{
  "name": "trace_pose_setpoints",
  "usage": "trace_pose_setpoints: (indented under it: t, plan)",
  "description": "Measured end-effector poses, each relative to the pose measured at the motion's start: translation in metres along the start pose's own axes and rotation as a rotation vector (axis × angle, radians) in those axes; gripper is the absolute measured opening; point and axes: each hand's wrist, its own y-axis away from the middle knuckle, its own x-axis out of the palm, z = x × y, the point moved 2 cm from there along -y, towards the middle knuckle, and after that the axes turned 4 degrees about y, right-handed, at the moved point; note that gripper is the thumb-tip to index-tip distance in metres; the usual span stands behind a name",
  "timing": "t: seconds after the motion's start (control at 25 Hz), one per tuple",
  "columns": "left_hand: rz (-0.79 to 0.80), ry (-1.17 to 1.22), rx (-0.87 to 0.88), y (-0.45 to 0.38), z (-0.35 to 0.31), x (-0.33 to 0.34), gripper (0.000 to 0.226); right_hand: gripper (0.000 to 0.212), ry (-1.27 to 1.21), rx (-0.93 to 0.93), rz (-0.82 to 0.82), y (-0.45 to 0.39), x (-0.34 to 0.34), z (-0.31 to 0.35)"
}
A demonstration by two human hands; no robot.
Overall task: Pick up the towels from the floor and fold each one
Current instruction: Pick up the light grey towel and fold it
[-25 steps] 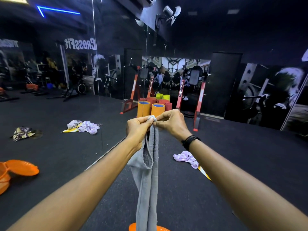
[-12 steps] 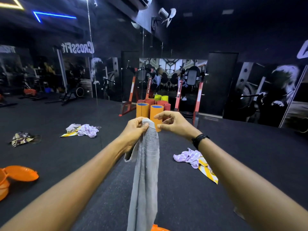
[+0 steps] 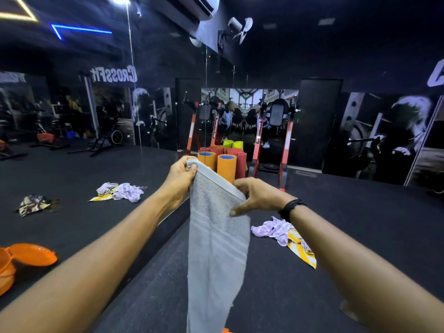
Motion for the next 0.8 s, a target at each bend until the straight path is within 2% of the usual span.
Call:
trace_pose_setpoints:
  t: [0.08, 0.16, 0.24, 0.36, 0.56, 0.72, 0.8]
  plan:
    - [-0.079, 0.005, 0.038, -0.005, -0.005, -0.012, 0.025, 0.040, 0.325, 0.104, 0.071, 0.006, -0.006, -0.008]
    - [-0.123, -0.074, 0.060, -0.009, -0.008, -0.022, 0.025, 0.046, 0.508, 0.165, -0.001, 0.009, -0.018, -0.014]
    - [-0.164, -0.169, 0.068, -0.013, -0.004, -0.032, 0.025, 0.047, 0.564, 0.143, -0.118, 0.010, -0.029, -0.013]
    - [-0.293, -0.292, 0.109, -0.017, 0.000, -0.049, 0.024, 0.036, 0.437, 0.061, -0.264, 0.007, -0.050, -0.009]
    - [-0.423, -0.435, 0.170, -0.013, -0.010, -0.058, 0.010, 0.044, 0.153, -0.021, -0.494, 0.011, -0.060, 0.002]
    - [-0.399, -0.447, 0.172, -0.015, -0.010, -0.060, 0.008, 0.021, 0.006, -0.023, -0.571, 0.012, -0.063, -0.003]
    - [-0.357, -0.486, 0.169, -0.016, -0.006, -0.061, 0.008, 0.035, -0.067, 0.000, -0.590, 0.014, -0.062, -0.009]
